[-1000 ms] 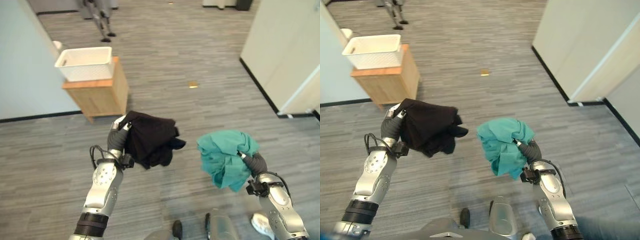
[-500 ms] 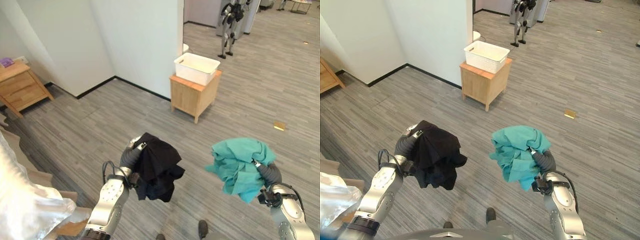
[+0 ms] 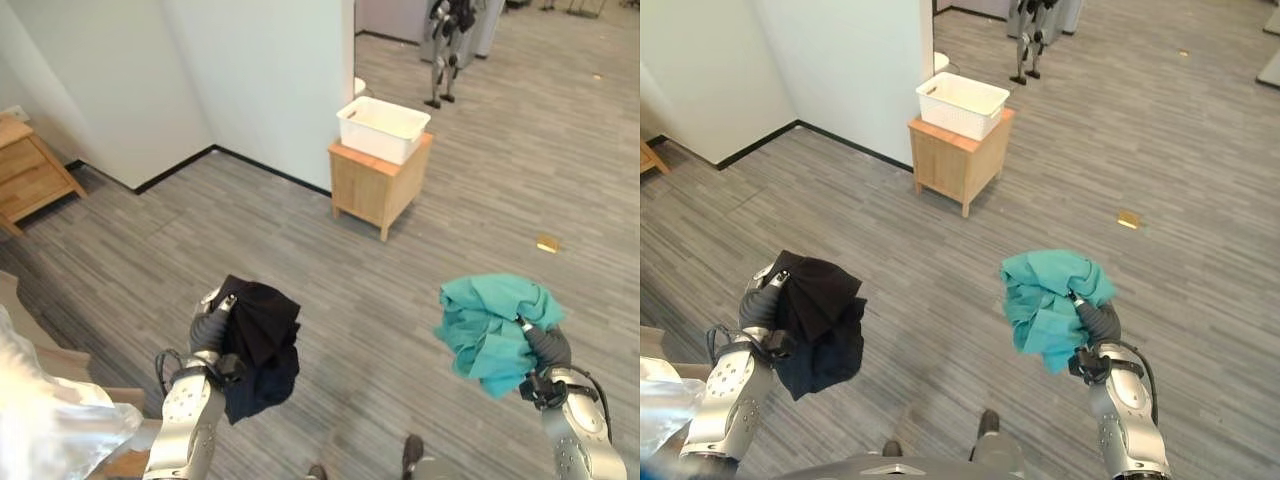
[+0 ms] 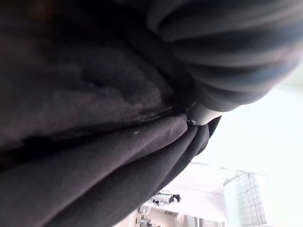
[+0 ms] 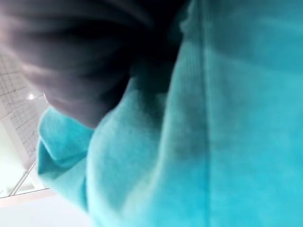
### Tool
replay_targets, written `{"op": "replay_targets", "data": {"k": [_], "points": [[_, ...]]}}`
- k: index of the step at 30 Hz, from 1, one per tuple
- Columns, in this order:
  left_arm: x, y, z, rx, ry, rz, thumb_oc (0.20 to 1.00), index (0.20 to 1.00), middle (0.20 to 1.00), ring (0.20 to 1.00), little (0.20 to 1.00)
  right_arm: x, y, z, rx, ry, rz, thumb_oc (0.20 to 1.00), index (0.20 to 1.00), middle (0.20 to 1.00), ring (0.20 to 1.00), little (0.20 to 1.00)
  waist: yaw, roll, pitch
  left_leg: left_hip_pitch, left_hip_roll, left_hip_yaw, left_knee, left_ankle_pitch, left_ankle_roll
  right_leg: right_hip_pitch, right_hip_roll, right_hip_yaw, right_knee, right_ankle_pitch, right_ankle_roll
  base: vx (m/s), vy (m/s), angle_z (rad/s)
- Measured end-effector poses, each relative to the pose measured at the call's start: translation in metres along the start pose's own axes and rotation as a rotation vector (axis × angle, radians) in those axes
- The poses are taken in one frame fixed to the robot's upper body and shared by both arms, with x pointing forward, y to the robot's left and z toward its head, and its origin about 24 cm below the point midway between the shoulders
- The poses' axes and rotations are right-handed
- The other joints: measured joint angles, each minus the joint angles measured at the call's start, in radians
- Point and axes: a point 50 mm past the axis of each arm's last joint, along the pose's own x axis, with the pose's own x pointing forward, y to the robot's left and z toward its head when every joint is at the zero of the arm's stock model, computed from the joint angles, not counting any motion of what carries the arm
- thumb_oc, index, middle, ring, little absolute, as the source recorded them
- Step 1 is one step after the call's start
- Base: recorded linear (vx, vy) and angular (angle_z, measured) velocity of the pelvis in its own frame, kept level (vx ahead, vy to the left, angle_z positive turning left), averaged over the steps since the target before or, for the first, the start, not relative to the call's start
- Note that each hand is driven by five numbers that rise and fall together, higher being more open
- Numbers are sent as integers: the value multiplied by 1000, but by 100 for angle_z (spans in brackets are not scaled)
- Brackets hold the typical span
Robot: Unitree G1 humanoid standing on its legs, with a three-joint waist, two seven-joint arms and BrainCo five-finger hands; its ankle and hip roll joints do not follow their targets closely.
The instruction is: Pick up bed clothes into laundry basket.
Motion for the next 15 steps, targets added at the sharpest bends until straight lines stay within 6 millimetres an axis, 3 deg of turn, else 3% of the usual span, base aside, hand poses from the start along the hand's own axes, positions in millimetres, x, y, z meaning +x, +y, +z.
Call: {"op": "replay_targets", "data": {"k": [1,3,5,6,7,10,11,12,15], "points": [[7,-5,5,-5,-22,-13,200,200,200,200,200,0,0,-1,-1,3,1,200,200,200,200,200,-1,18,34,-5,-21,5,42,-19,22,-56,-28,0,125,28,7,143,240,-4],[9,-5,4,-2,-18,-12,200,200,200,200,200,-2,4,-6,-14,27,14,200,200,200,200,200,-5,49,50,-7,-3,-3,68,-38,45,-134,-55,-5,269,67,11,175,120,3],[9,-4,4,-2,-18,-4,200,200,200,200,200,-4,5,-7,-16,38,34,200,200,200,200,200,-9,68,59,-7,20,-5,60,-31,59,-193,-12,30,343,2,29,224,21,2],[9,-3,4,-3,-20,0,200,200,200,200,200,-4,5,-7,-16,36,39,200,200,200,200,200,-11,70,61,-16,27,-7,57,-27,65,-208,7,31,329,-16,34,303,-26,13],[10,-2,6,-12,-26,9,200,200,200,200,200,-3,7,-3,-15,21,48,200,200,200,200,200,-23,64,65,-52,31,-24,55,-24,70,-230,48,42,208,-50,43,350,-54,26],[10,-3,1,-14,-7,8,200,200,200,200,200,-4,6,-3,-19,21,45,200,200,200,200,200,-53,37,86,-57,29,-30,58,-19,76,-226,69,40,67,-54,52,419,-70,17],[12,-3,1,-14,-8,9,200,200,200,200,200,-4,6,-1,-21,16,49,200,200,200,200,200,-54,27,93,-67,30,-31,74,-22,71,-224,78,40,-13,-60,62,418,-67,24],[18,-7,4,-19,-18,-1,200,200,200,200,200,-4,7,1,-23,5,53,200,200,200,200,200,-67,9,106,-91,27,-59,103,-39,45,-206,71,17,-120,-68,74,389,-68,59],[19,-15,1,-21,-5,-38,200,200,200,200,200,-4,3,4,-33,2,44,200,200,200,200,200,-108,-3,100,-76,29,-135,89,-53,24,-147,60,-9,-138,-67,73,461,-113,72]]}}
